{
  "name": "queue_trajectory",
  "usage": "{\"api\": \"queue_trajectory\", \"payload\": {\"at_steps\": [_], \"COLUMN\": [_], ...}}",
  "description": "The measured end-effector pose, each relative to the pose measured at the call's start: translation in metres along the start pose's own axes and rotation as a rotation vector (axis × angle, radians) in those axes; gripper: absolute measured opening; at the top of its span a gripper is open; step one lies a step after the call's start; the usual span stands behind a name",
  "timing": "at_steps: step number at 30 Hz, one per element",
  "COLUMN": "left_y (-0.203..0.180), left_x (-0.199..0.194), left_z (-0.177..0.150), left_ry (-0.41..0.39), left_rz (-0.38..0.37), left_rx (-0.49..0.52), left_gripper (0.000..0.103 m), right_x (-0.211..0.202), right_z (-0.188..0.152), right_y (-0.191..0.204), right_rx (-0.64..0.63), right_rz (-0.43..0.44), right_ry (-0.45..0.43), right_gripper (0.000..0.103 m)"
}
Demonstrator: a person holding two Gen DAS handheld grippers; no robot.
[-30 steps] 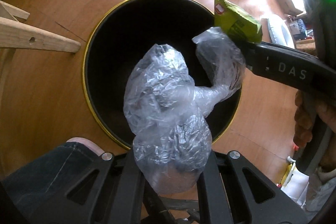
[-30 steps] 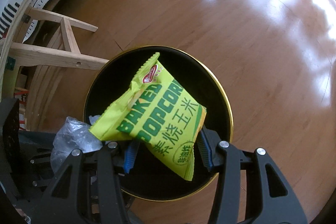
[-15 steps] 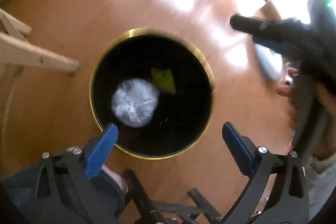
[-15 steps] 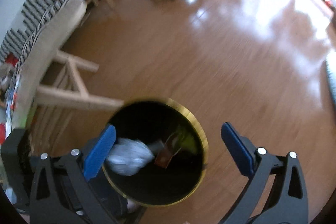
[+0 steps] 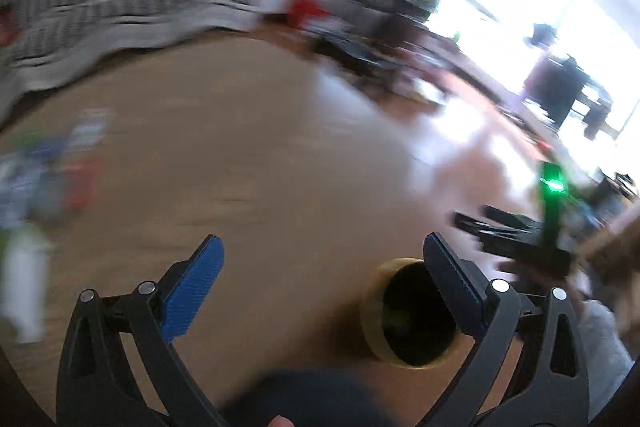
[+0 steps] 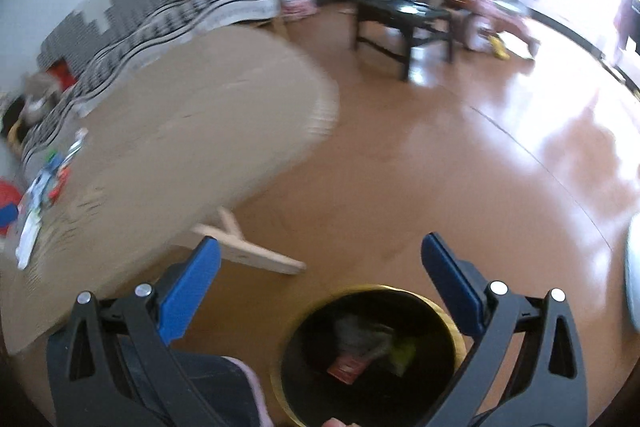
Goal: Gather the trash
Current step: 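Grasp the pink toy with the left gripper while the right grasps the white wrapper strip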
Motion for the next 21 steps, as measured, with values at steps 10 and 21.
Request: {"api": "queue_trajectory", "payload": {"at_steps": [10, 21], "left_y": [0.292, 0.411], "left_x": [-0.106, -0.100], "left_z": [-0.018, -0.006], "left_ry": [-0.048, 0.014], "left_rz": [0.515, 0.605], "left_rx": [-0.308, -0.353], "left_gripper": [0.097, 0.097], "right_x": [0.069, 0.122], "right_z": [0.066, 0.116], "right_y": [0.201, 0.378], "right_rx": [-0.233, -0.437], "right_rz": [0.124, 0.174], "right_ry": [0.046, 0.069], "right_gripper": [0.097, 0.097]}}
Point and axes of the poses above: each gripper's, at about its wrist camera, not at the fingertips, and x roughly the way its jaws point, y to its left, z to its top, the point moved 3 cm from there along x, roughly the way its jaws point, and after that the axes turned 2 degrees about -x, right-handed, at the moved point
